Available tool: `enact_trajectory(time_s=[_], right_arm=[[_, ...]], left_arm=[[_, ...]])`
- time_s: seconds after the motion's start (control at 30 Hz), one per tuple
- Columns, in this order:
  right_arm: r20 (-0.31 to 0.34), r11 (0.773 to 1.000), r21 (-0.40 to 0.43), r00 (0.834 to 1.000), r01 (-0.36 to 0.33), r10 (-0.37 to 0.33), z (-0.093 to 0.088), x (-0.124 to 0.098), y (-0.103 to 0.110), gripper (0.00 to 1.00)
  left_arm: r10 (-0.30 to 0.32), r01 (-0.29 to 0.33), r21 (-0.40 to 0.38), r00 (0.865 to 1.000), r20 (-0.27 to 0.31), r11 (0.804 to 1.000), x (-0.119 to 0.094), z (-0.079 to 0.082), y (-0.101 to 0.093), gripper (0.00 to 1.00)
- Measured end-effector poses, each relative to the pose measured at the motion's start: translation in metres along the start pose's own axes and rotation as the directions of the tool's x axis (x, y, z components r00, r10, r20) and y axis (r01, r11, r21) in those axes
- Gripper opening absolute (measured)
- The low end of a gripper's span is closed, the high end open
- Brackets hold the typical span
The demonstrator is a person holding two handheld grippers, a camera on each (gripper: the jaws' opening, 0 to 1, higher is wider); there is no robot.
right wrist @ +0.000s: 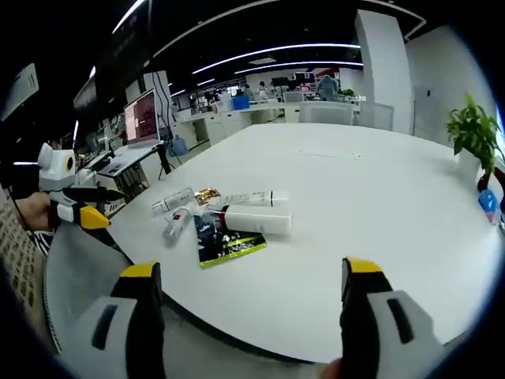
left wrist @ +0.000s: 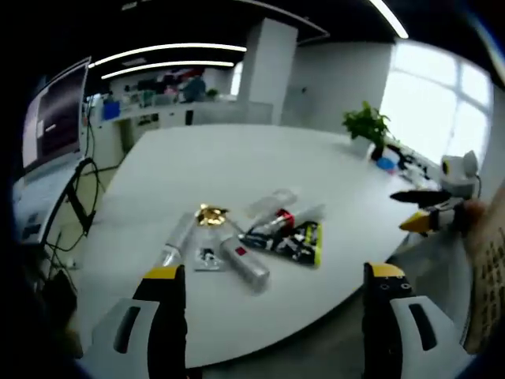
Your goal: Arrange the skincare products in the storage area until every visible bottle or jar stands upright without overlapping.
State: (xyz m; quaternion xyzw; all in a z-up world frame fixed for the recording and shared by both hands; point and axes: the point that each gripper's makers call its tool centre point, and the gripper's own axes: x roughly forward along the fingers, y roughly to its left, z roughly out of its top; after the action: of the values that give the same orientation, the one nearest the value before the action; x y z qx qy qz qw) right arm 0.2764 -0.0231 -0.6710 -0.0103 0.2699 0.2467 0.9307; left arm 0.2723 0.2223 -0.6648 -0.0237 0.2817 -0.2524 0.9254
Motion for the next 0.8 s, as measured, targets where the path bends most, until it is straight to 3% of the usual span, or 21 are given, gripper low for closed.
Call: enact_trajectory(time_s=[0.8], right_arm=[[-0.026, 1.000, -0.021, 1.000, -0.005, 0.004, -0.0038, 0.0016, 0.0022, 0.93]], left_arm=[[-0.009, 0.009, 0.007, 1.000, -0.009, 1.000, 0.0003, -0.0018, -0.0018, 0.90]])
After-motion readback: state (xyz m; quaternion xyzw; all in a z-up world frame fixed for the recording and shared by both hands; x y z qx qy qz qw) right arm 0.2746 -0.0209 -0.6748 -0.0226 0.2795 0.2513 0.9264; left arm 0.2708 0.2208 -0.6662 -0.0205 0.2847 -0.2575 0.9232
